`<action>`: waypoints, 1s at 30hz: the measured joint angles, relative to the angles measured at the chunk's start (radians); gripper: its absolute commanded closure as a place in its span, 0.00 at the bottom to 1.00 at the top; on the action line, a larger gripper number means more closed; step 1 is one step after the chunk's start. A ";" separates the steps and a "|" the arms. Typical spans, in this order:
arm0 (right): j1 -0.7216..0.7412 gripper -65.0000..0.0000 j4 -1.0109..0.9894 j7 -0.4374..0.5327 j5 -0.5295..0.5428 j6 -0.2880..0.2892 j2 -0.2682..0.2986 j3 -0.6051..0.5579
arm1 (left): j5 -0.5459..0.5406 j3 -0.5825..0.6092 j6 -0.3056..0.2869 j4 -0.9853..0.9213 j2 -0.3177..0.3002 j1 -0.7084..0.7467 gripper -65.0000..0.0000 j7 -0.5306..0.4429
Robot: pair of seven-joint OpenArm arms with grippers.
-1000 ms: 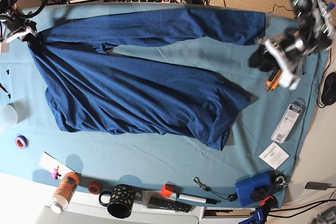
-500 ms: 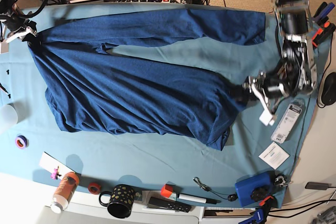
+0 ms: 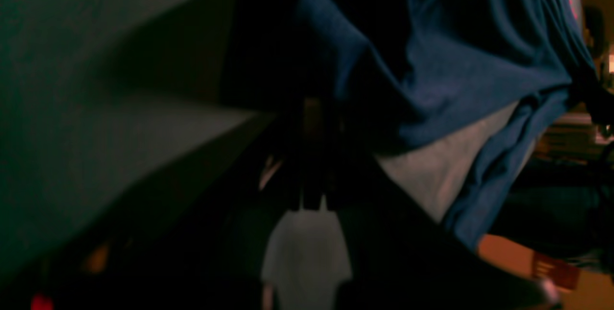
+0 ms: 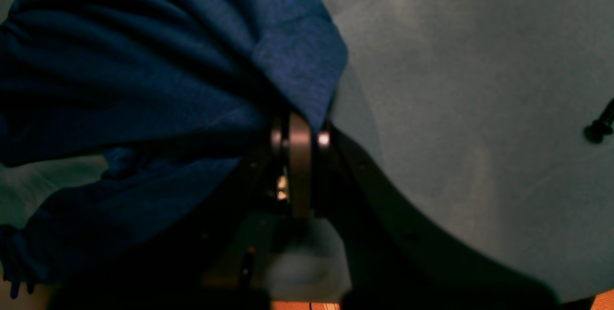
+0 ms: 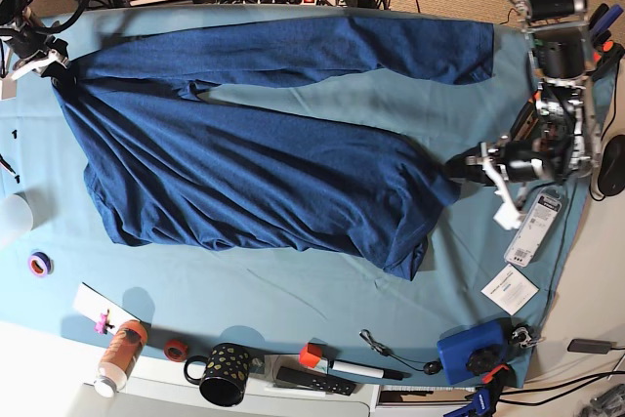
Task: Layout the t-shirt on the table in an organized manner, then fold the t-shirt properly
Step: 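Move the left gripper to the shirt hem edge and grasp it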
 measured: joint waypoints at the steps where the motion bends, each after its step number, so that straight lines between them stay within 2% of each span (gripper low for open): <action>1: 0.000 1.00 0.000 0.000 0.000 0.000 0.000 0.000 | -0.029 0.000 0.000 0.000 -0.013 -0.001 1.00 0.013; 4: 0.000 1.00 0.000 0.000 0.000 0.000 0.000 0.000 | -0.086 0.000 0.000 0.001 -0.047 -0.001 1.00 0.041; 10: 0.000 1.00 0.000 0.000 0.000 0.000 0.000 0.000 | -0.095 0.000 -0.007 0.001 -0.071 0.000 1.00 0.040; 12: 0.000 1.00 0.000 0.000 0.000 0.000 0.000 0.000 | -0.076 0.000 -0.082 0.001 -0.062 0.000 1.00 0.020; 13: 0.000 1.00 0.000 0.000 0.000 0.000 0.000 0.000 | -0.043 0.000 -0.079 0.001 -0.052 0.000 0.96 -0.012; 15: 0.000 1.00 0.000 0.000 0.000 0.000 0.000 0.000 | 0.071 0.001 -0.074 0.001 -0.031 0.000 0.73 -0.090; 16: 0.000 1.00 0.000 0.000 0.000 0.000 0.000 0.000 | 0.120 0.001 -0.073 0.001 -0.019 0.001 0.65 -0.131; 17: 0.000 1.00 0.000 0.000 0.000 0.000 0.000 0.000 | 0.145 0.001 -0.074 0.001 -0.011 0.002 0.63 -0.183; 21: 0.000 1.00 0.000 0.000 0.000 0.000 0.000 0.000 | 0.222 0.001 -0.074 0.003 0.016 -0.004 0.63 -0.250; 30: 0.000 1.00 0.000 0.000 0.000 0.000 0.000 0.000 | 0.224 -0.001 -0.074 0.004 0.066 -0.004 0.63 -0.254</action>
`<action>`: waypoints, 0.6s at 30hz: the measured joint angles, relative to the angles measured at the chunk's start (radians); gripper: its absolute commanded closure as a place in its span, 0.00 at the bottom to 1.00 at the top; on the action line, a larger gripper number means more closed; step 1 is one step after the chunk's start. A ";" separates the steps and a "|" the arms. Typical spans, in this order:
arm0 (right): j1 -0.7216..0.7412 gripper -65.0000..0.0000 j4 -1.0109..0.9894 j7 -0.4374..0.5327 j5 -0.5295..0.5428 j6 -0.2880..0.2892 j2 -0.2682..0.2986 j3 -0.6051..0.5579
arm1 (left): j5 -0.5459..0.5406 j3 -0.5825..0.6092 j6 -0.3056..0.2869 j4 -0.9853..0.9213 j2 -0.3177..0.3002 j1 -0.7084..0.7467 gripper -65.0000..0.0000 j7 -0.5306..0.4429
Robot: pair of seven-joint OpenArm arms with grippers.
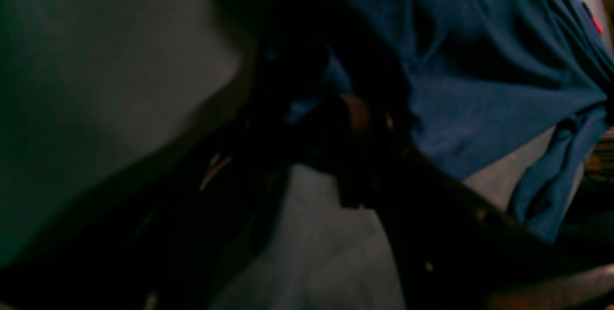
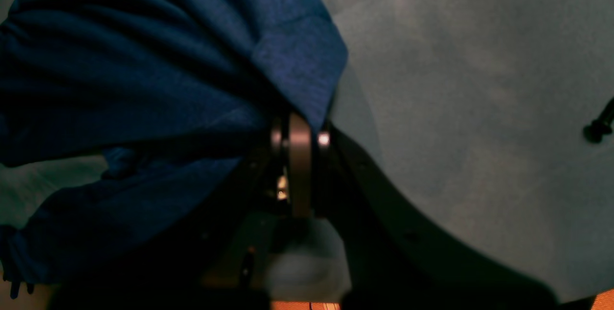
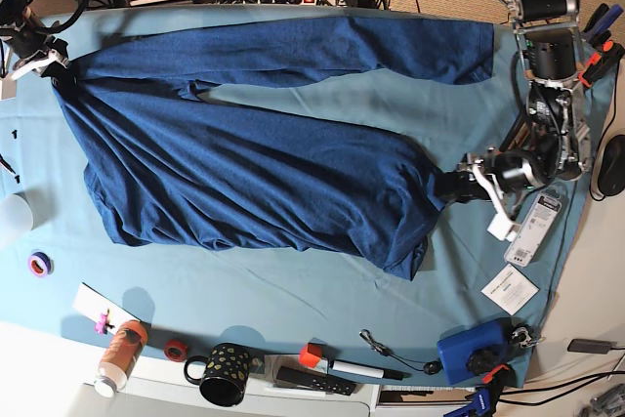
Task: Layout the t-shirt on the table in an organized manner, then fold the t-shirt properly
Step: 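Move the left gripper to the shirt hem edge and grasp it, then pull the grasped hem with the left gripper away from the right gripper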
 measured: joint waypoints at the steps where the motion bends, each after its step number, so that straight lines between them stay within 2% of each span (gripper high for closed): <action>1: 0.000 1.00 0.000 0.000 0.000 0.000 0.000 0.000 | 0.000 0.000 0.000 0.000 0.007 0.000 0.63 0.000; 3: 0.000 1.00 0.000 0.000 0.000 0.000 0.000 0.000 | 0.000 0.000 0.000 0.000 0.017 0.000 0.65 -0.001; 4: 0.000 1.00 0.000 0.000 0.000 0.000 0.000 0.000 | 0.000 0.000 0.000 0.000 0.021 0.000 0.69 -0.002; 5: 0.000 1.00 0.000 0.000 0.000 0.000 0.000 0.000 | 0.003 0.000 0.000 0.000 0.026 0.000 0.77 -0.003; 7: 0.000 1.00 0.000 0.000 0.000 0.000 0.000 0.000 | 0.014 0.000 0.000 0.000 0.032 0.000 1.00 0.006; 13: 0.000 1.00 0.000 0.000 0.000 0.000 0.000 0.000 | 0.008 0.000 0.000 0.000 0.031 0.001 1.00 0.018; 18: 0.000 1.00 0.000 0.000 0.000 0.000 0.000 0.000 | -0.121 0.000 0.001 -0.001 0.003 0.004 1.00 0.145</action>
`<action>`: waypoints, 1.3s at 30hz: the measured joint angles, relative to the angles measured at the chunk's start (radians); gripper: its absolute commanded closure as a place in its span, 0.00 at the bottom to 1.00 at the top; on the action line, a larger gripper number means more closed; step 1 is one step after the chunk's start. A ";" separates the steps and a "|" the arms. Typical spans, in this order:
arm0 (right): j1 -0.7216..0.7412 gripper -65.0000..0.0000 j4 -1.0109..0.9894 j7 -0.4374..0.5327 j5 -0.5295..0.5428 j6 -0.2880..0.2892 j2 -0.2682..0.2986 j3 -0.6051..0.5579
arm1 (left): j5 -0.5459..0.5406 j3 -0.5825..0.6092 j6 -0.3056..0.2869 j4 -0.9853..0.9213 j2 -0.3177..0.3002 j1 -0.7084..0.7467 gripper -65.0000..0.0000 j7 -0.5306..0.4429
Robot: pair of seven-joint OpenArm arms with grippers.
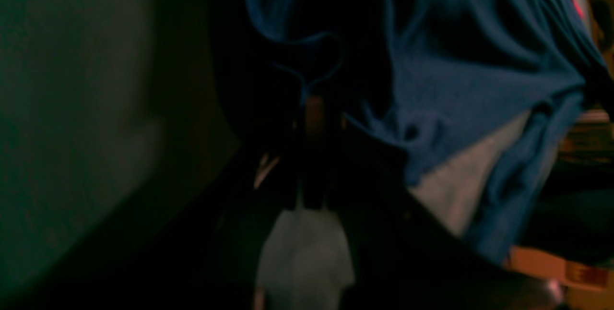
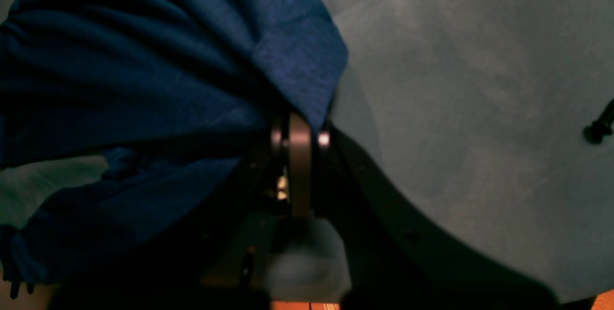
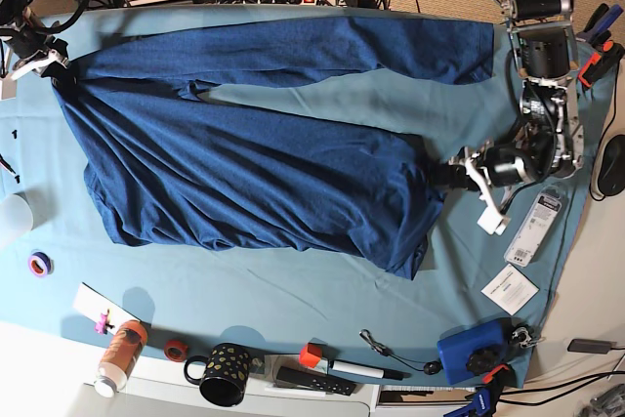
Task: Layout the t-shirt on the table in an organized manner, then fold the t-shirt properly
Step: 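Pull the grasped hem with the left gripper away from the right gripper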
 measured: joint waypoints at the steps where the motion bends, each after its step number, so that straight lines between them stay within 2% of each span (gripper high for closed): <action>1: 0.000 1.00 0.000 0.000 0.000 0.000 0.000 0.000 | -0.031 0.000 0.000 0.000 -0.010 0.001 1.00 0.022; 6: 0.000 1.00 0.000 0.000 0.000 0.000 0.000 0.000 | -0.117 0.000 0.000 0.000 -0.040 -0.001 1.00 0.106; 9: 0.000 1.00 0.000 0.000 0.000 0.000 0.000 0.000 | -0.126 0.002 0.000 0.000 -0.061 -0.001 1.00 0.108; 12: 0.000 1.00 0.000 0.000 0.000 0.000 0.000 0.000 | -0.124 0.002 0.026 0.000 -0.089 0.000 1.00 0.109; 21: 0.000 1.00 0.000 0.000 0.000 0.000 0.000 0.000 | -0.150 0.002 0.026 0.000 -0.141 0.036 1.00 0.128; 31: 0.000 1.00 0.000 0.000 0.000 0.000 0.000 0.000 | -0.320 0.002 0.021 0.000 -0.146 0.097 1.00 0.213; 33: 0.000 1.00 0.000 0.000 0.000 0.000 0.000 0.000 | -0.383 0.002 0.018 0.000 -0.146 0.097 1.00 0.259; 36: 0.000 1.00 0.000 0.000 0.000 0.000 0.000 0.000 | -0.499 0.002 -0.005 0.000 -0.146 0.099 1.00 0.266; 39: 0.000 1.00 0.000 0.000 0.000 0.000 0.000 0.000 | -0.500 0.002 -0.004 0.000 -0.146 0.100 1.00 0.266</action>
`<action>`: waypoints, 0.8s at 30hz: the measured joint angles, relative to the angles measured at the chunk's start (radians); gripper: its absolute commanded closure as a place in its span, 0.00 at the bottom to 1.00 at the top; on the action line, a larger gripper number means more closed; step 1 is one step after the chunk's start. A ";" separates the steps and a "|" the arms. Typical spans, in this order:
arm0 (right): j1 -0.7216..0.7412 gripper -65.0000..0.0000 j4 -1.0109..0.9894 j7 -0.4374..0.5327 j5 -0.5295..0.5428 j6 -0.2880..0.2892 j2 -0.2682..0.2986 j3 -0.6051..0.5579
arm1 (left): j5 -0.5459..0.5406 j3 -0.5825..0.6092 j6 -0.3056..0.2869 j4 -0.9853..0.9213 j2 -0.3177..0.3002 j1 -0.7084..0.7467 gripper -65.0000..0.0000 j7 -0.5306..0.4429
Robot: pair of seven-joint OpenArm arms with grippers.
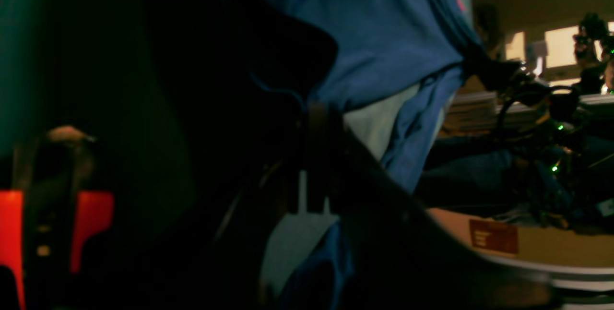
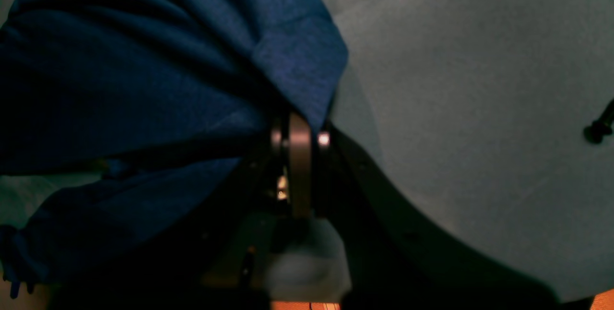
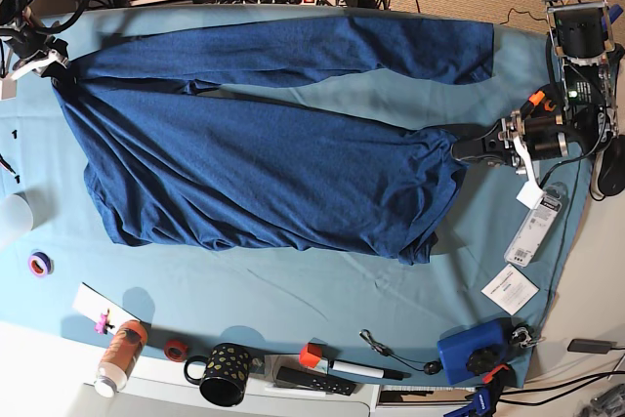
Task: Layout the t-shirt on the table in an organized manner, then fold the t-shirt properly
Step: 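Pull the grasped hem with the left gripper away from the right gripper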
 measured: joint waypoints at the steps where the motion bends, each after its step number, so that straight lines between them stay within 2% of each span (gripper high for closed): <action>1: 0.000 1.00 0.000 0.000 0.000 0.000 0.000 0.000 | 0.000 0.000 0.000 0.003 0.000 0.004 1.00 0.000; 7: 0.000 1.00 0.000 0.000 0.000 0.000 0.000 0.000 | 0.002 0.000 0.000 0.043 -0.002 0.024 1.00 0.000; 13: 0.000 1.00 0.000 0.000 0.000 0.000 0.000 0.000 | 0.003 -0.010 0.000 0.046 -0.039 0.081 1.00 0.001; 21: 0.000 1.00 0.000 0.000 0.001 0.000 0.000 0.000 | 0.003 -0.222 0.000 0.046 -0.037 0.134 1.00 0.006; 24: 0.000 1.00 0.000 0.000 0.001 0.000 0.000 0.000 | 0.001 -0.268 0.000 0.046 -0.037 0.143 1.00 0.007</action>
